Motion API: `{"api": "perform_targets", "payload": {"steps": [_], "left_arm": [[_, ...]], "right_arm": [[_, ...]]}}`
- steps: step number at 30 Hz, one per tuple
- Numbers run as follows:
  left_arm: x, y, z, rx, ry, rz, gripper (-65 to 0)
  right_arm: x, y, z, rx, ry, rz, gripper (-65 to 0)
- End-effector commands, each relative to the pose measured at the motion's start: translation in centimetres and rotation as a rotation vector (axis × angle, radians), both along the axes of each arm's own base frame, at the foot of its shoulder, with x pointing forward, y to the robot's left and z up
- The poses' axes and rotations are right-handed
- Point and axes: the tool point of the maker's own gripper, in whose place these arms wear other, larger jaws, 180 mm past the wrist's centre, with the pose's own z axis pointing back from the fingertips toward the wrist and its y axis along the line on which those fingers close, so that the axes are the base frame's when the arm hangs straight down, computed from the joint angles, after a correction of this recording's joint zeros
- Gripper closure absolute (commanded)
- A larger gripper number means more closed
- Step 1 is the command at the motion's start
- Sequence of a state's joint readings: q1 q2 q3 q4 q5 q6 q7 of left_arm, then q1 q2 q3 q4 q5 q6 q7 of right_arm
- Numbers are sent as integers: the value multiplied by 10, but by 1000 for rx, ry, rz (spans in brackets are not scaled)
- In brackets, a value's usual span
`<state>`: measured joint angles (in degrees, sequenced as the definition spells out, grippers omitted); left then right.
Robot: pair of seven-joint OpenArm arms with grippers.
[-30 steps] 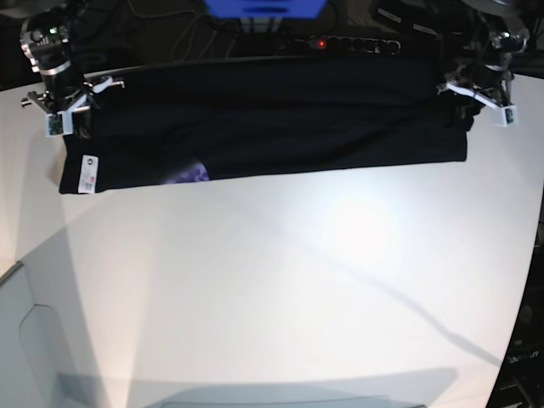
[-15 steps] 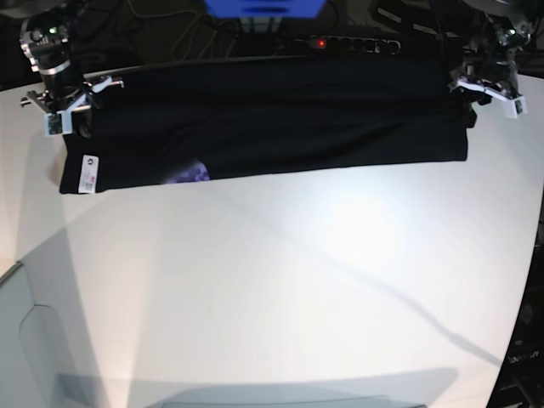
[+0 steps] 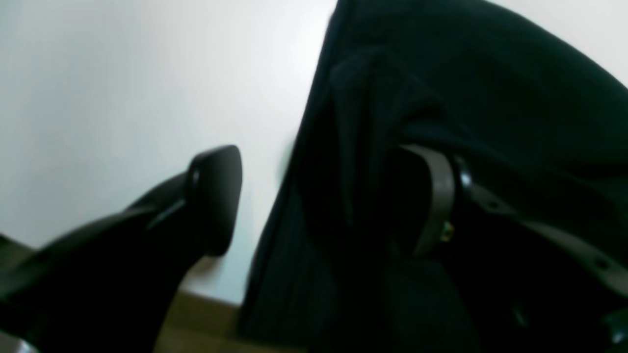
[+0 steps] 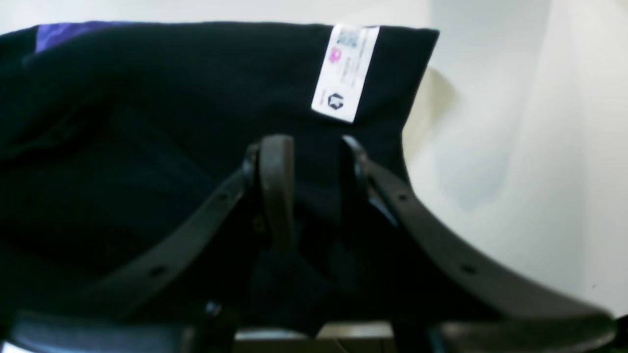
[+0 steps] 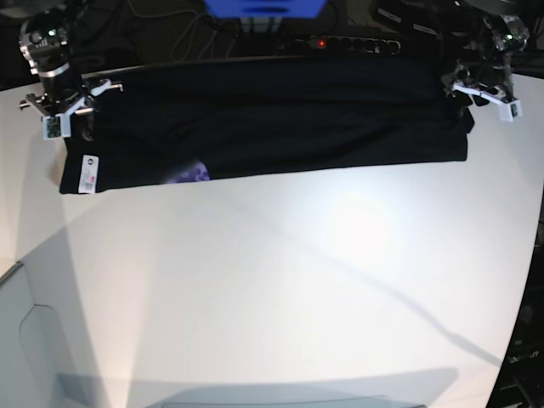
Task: Fold the T-shirt properly
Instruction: 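Hold both ends of the black strip with the left and right grippers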
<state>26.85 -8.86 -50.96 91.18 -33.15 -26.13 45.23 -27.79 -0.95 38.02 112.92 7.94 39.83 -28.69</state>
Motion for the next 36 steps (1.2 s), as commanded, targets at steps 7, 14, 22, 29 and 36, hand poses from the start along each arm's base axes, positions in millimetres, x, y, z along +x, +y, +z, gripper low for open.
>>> {"api": "perform_targets", "payload": {"steps": [7,14,22,29,36], "left_arm": [[-2,6,-14,-40,4,38,-458],[-2,5,-16,-49,10,39,-456],[4,-4,-19,-76,-8,50,-258],[9,-16,-23,-92,0,12,-248],[7,-18,-25,-97,7,12,-244]], "right_arm": [[-9,-6,8,-22,-11,-3,-174],[-24,2,-3,8,30,-15,-173],[-24,18,-35,97,84,-4,-172],[-17,11,-61,149,117,-35,-171],[-16,8,-67,153,126,-35,-171]]}}
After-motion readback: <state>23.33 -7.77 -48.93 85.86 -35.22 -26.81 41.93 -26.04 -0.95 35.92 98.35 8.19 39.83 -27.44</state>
